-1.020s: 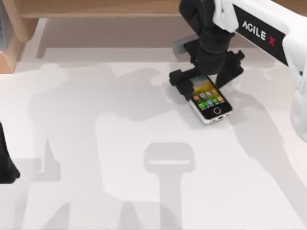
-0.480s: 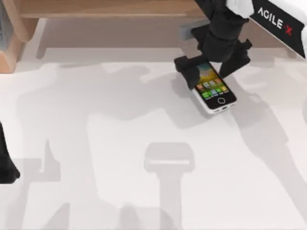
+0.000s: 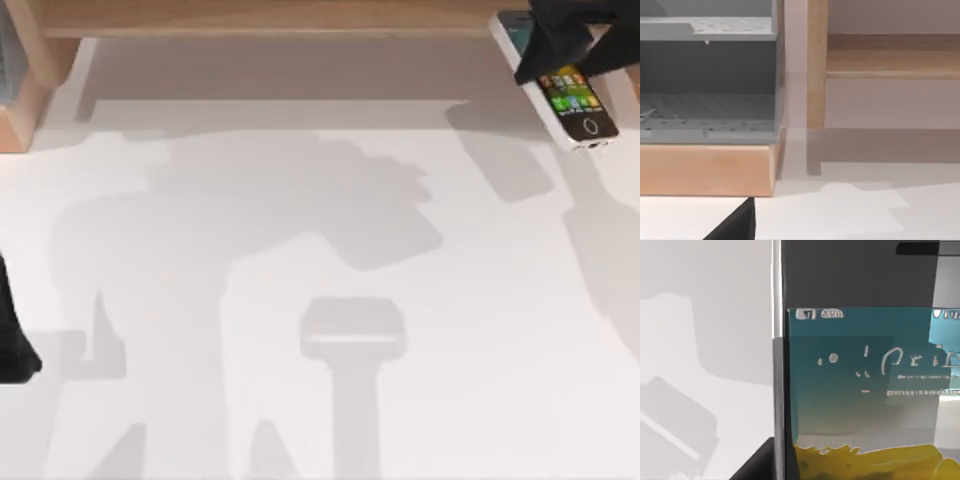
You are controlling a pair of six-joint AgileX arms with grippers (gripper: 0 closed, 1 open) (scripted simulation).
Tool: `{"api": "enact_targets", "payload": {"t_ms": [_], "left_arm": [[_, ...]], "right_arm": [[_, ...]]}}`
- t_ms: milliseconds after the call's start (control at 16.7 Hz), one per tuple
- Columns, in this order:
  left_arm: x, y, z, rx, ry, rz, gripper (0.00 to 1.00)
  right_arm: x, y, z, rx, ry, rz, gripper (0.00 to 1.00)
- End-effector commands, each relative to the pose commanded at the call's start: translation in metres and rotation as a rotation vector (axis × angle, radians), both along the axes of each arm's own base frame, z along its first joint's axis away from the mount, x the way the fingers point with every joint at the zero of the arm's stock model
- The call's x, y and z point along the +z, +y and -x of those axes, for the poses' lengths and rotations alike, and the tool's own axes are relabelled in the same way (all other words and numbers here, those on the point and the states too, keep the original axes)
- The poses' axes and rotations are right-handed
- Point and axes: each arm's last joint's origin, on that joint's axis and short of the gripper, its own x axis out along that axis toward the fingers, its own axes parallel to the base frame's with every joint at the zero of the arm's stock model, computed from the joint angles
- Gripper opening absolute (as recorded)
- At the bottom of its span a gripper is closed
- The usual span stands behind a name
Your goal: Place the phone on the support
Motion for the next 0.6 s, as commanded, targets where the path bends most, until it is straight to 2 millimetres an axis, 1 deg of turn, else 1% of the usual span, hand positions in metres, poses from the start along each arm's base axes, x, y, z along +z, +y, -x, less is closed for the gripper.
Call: {"api": "enact_targets", "payload": {"t_ms": [180,300,420,600], "left_arm": [[0.000,0.000,0.000,0.000,0.000,0.000,1.00],[0.000,0.000,0.000,0.000,0.000,0.000,1.00],[0.000,0.000,0.000,0.000,0.000,0.000,1.00],[0.000,0.000,0.000,0.000,0.000,0.000,1.00]], "right_arm": [[0.034,-0.079,0.024,-0.005,-0.117,-0.121,0.00],[0.049,-0.132,0.047,-0.008,-0.218,-0.179,0.00],[0.057,-0.182,0.075,-0.011,-0.327,-0.212,0.00],[0.053,-0.250,0.126,-0.020,-0.493,-0.218,0.00]]}}
